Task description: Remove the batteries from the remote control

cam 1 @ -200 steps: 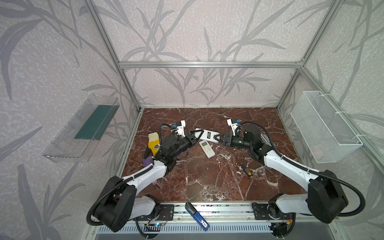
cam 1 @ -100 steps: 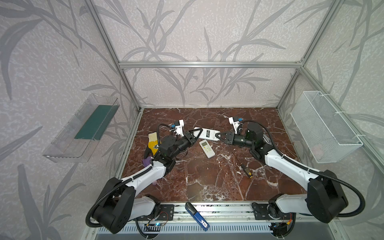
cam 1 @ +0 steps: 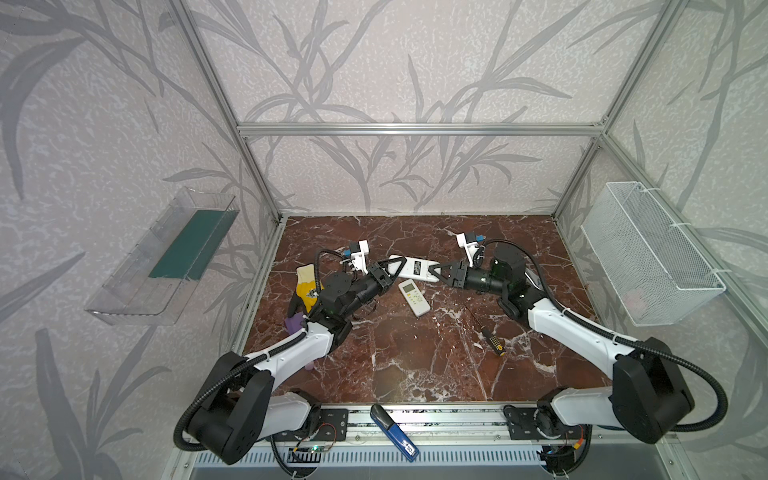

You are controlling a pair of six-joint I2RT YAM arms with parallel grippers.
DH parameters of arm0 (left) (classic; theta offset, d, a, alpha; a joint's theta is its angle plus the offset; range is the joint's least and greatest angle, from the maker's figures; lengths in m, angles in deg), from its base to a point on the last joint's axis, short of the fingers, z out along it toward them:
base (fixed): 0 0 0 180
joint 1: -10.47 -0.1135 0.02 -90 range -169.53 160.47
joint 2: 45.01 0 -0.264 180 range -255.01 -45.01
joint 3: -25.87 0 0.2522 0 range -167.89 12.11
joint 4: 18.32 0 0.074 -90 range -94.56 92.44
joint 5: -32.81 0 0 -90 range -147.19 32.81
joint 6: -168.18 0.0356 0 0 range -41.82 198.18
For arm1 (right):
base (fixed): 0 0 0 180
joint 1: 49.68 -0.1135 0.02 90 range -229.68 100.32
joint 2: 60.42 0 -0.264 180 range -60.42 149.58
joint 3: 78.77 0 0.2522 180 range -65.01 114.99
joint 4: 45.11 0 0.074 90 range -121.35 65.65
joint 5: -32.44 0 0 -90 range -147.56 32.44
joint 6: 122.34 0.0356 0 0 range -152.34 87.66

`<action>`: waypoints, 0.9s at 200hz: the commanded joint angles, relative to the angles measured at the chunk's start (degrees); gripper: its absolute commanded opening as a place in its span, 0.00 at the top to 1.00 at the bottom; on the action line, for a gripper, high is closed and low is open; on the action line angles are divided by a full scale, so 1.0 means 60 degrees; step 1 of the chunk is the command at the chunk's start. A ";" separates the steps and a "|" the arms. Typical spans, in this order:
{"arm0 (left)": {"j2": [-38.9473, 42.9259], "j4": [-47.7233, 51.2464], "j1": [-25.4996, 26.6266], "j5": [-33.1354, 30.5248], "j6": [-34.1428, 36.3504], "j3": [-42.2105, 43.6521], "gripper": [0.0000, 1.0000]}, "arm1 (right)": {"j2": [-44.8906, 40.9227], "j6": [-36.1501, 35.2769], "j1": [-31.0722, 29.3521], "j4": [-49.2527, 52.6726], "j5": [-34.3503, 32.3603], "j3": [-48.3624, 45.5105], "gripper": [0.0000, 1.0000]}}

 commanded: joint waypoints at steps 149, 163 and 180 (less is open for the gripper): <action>0.0014 -0.0333 0.0025 -0.0076 0.0062 -0.0055 1.00 | -0.0764 -0.0637 -0.0022 0.0907 -0.0485 0.0054 0.58; 0.0010 -0.0335 0.0021 -0.0077 0.0062 -0.0048 1.00 | -0.0838 -0.0670 0.0007 0.0959 -0.0545 0.0054 0.59; -0.0007 -0.0341 0.0021 -0.0077 0.0055 -0.0055 1.00 | -0.0867 -0.0688 0.0024 0.0989 -0.0517 0.0069 0.61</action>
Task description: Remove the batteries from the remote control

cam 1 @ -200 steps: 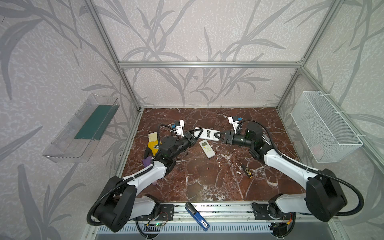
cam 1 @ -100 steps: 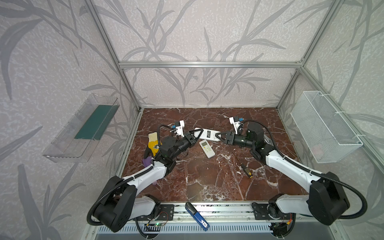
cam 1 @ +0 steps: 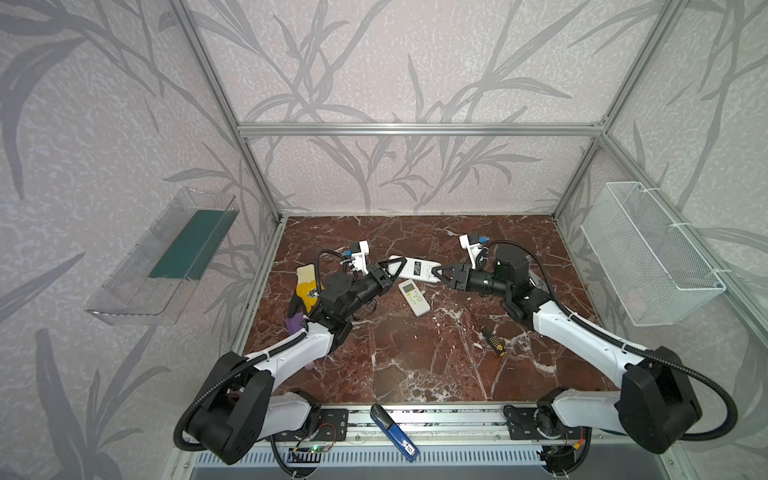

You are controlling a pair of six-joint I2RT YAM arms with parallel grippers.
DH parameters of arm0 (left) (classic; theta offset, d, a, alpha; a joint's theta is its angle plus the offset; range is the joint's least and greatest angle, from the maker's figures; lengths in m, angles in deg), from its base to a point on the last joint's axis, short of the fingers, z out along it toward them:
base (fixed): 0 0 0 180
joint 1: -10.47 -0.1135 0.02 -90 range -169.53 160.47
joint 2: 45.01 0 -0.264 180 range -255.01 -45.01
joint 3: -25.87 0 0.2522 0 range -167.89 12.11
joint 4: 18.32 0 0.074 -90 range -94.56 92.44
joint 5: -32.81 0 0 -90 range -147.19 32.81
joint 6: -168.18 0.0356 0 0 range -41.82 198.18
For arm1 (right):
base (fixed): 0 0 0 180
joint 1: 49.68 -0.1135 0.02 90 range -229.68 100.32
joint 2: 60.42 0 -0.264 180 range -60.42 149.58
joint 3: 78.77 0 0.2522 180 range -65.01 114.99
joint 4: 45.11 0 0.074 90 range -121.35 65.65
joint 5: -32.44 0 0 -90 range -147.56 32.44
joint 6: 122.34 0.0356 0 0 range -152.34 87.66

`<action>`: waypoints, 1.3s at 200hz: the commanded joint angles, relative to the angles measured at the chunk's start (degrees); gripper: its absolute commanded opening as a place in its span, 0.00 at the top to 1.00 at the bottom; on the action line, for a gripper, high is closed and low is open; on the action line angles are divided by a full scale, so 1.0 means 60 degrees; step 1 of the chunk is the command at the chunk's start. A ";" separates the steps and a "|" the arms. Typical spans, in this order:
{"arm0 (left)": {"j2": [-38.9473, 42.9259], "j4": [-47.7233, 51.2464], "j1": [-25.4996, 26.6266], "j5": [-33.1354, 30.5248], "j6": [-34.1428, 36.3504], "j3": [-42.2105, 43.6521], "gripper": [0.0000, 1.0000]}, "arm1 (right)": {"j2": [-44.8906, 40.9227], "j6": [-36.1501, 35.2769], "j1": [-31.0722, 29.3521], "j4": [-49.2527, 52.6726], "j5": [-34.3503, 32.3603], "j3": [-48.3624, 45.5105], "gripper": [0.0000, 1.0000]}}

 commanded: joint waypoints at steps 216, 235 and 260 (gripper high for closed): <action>-0.0480 -0.0822 -0.0008 -0.0125 -0.0368 -0.0337 1.00 | 0.0073 0.0064 0.0075 -0.0411 0.0625 0.0114 1.00; -0.0455 -0.0286 -0.0036 -0.0252 -0.0041 -0.0267 1.00 | 0.0129 0.0123 0.0082 -0.0663 0.0786 0.0204 1.00; -0.0429 0.0254 -0.0200 -0.0401 0.0277 -0.0071 1.00 | -0.0086 -0.0095 0.0208 -0.0546 0.0787 0.0411 1.00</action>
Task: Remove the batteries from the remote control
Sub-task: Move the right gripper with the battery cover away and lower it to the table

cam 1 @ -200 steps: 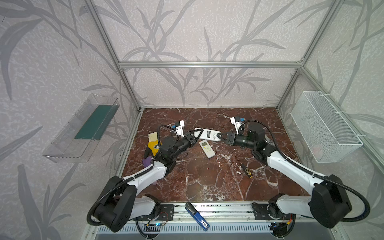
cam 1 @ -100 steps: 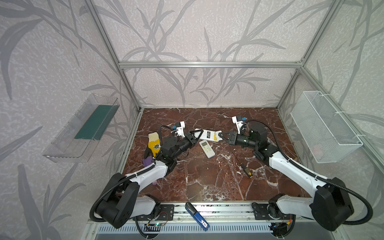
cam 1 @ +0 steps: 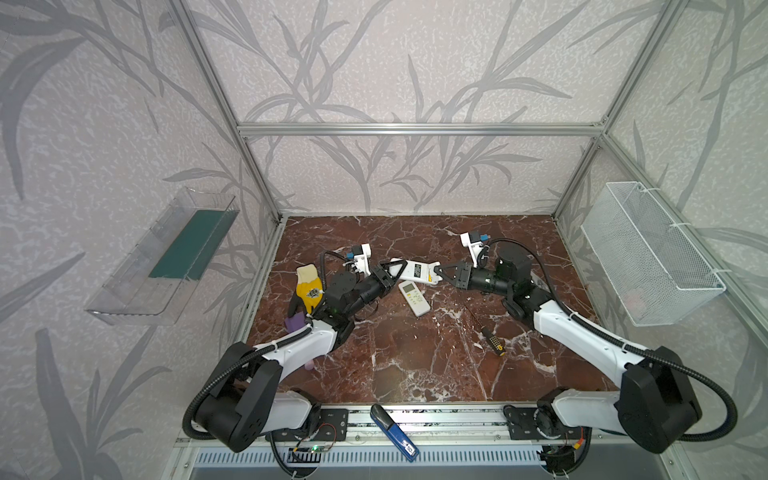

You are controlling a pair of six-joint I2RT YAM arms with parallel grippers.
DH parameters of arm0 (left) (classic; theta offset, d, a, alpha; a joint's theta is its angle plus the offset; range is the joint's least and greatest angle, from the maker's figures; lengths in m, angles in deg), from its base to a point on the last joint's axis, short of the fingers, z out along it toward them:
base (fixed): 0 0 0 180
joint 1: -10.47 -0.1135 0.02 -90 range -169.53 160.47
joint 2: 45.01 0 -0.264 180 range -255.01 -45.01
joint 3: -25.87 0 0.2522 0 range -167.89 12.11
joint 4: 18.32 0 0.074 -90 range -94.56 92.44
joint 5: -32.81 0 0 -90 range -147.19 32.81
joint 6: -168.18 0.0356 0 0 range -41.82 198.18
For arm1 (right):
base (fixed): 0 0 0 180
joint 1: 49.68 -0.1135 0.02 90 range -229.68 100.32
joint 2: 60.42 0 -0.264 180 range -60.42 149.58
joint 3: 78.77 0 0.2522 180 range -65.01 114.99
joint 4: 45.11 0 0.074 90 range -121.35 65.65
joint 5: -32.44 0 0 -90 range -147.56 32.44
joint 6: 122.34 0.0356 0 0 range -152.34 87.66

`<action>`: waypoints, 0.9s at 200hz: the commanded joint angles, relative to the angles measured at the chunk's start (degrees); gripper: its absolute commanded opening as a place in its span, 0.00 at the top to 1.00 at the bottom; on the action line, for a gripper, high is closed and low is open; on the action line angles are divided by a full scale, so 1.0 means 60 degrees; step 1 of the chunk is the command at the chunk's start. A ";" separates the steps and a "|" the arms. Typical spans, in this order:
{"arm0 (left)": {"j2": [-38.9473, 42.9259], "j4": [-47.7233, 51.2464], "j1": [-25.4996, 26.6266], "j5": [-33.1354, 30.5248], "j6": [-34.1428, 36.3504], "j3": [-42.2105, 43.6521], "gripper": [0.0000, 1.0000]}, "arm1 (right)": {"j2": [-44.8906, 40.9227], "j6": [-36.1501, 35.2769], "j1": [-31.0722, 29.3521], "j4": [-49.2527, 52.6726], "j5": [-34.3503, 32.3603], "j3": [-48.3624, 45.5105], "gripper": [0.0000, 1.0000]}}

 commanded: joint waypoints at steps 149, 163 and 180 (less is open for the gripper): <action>0.1181 0.2812 -0.0374 -0.0360 0.1959 0.0472 1.00 | 0.1637 -0.4429 0.0960 0.4813 -0.6838 0.1113 1.00; 0.1245 0.2874 -0.0367 -0.0405 0.2002 0.0505 1.00 | 0.2005 -0.4319 0.0961 0.4673 -0.7152 0.1113 1.00; 0.1288 0.2908 -0.0378 -0.0437 0.2008 0.0547 1.00 | 0.2489 -0.4265 0.0960 0.4704 -0.7621 0.1247 1.00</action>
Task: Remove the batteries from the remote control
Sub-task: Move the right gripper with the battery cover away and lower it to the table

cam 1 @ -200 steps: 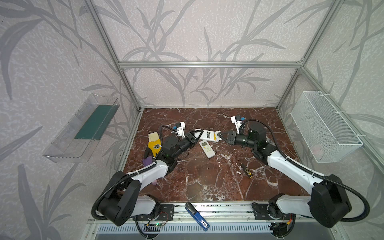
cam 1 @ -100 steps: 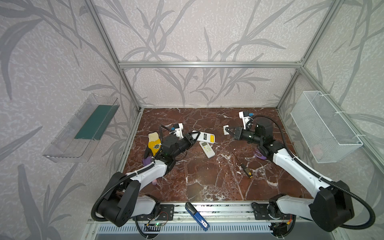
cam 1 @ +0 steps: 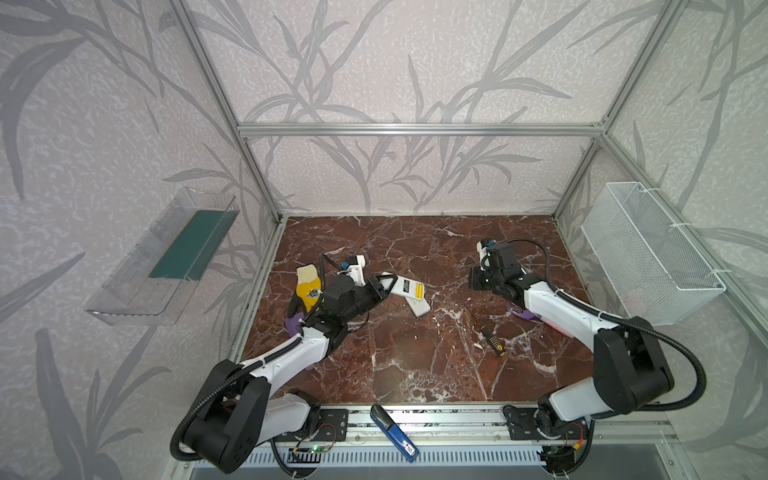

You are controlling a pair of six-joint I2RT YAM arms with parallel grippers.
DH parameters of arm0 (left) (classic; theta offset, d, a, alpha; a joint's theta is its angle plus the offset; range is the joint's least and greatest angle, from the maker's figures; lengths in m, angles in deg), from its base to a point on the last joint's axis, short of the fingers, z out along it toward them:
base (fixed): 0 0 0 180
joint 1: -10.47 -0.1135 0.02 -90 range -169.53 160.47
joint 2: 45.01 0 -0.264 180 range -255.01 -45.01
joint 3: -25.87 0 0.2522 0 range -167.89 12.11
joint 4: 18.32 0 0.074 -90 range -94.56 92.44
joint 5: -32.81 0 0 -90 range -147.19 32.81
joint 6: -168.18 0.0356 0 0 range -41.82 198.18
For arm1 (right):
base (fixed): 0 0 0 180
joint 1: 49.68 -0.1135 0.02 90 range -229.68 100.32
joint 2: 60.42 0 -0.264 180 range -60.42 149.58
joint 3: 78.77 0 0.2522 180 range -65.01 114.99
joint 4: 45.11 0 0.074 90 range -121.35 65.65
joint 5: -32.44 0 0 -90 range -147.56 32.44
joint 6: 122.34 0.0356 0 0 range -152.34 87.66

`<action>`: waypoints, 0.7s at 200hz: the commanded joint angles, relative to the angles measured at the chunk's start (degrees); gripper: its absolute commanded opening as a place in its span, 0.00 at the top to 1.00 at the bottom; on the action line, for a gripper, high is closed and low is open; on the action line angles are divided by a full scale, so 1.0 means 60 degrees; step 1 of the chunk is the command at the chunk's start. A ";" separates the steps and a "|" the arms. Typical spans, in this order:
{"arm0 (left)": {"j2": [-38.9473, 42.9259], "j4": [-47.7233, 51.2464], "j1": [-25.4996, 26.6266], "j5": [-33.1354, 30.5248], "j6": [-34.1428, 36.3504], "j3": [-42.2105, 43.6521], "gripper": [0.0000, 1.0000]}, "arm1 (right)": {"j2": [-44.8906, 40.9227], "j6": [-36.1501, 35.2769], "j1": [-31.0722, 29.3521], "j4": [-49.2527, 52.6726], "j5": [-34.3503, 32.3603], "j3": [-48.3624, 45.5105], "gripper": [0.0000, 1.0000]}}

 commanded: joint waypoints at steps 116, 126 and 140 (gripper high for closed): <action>0.0336 0.0066 -0.0034 -0.0212 0.0237 0.0213 1.00 | 0.2546 0.0181 -0.0007 -0.0046 -0.0762 0.0844 0.90; 0.0372 0.0046 -0.0033 -0.0234 0.0211 0.0255 1.00 | 0.2636 0.0202 -0.0020 -0.0095 -0.0677 0.0862 0.88; 0.0422 0.0064 -0.0046 -0.0267 0.0227 0.0291 1.00 | 0.2689 0.0223 -0.0024 -0.0188 -0.0595 0.0851 0.80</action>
